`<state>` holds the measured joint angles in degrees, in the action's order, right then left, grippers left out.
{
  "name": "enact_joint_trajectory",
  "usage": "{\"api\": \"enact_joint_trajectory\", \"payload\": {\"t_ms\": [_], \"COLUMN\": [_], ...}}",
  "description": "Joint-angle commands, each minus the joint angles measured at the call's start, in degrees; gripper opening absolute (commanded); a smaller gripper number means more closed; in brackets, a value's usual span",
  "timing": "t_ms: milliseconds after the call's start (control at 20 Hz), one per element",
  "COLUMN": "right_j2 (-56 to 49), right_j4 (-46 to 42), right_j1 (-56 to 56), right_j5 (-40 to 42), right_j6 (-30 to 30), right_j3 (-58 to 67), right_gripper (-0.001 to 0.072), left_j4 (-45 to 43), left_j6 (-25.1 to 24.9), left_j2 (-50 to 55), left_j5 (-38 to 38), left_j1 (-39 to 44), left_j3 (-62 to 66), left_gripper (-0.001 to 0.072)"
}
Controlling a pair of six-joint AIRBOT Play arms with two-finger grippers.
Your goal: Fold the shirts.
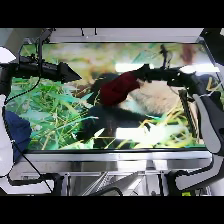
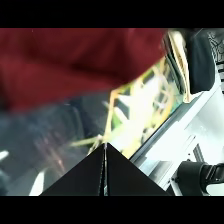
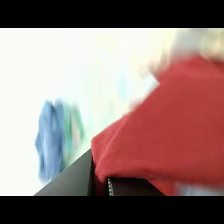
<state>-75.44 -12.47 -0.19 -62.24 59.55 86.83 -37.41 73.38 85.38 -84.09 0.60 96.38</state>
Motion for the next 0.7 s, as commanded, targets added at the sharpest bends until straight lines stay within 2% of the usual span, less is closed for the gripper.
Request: {"api": "enact_joint_trajectory", "payload": {"t_ms": [0, 200, 450, 500, 650], "right_j2": [1.95, 0.68, -1.01, -0.66, 1.07], "right_j4": [2.43, 2.03, 0.94, -2.19, -17.2], "right_j1": [-6.34, -18.12, -33.55, -36.13, -42.93], "right_j5": [8.13, 18.78, 18.23, 16.06, 2.62], "right_j6": [-0.79, 3.04, 5.4, 9.7, 29.94], "right_j3": [5.86, 9.79, 14.47, 14.47, 14.47], "right_gripper": [0.002, 0.0019, 0.0019, 0.0019, 0.0018], "left_j4": [-0.02, -0.04, -0.04, -0.04, -0.04], "left_j6": [0.0, 0.0, 0.0, 0.0, 0.0], "left_j2": [-0.02, -0.02, -0.02, 0.0, -0.02], "left_j5": [0.02, 0.04, 0.24, 0.35, 0.39], "left_j1": [-0.04, -0.04, -0.02, -0.02, 0.24], "left_j3": [-0.02, -0.02, -0.04, -0.04, -0.04], "left_gripper": [0.0015, 0.0016, 0.0015, 0.0015, 0.0015]}}
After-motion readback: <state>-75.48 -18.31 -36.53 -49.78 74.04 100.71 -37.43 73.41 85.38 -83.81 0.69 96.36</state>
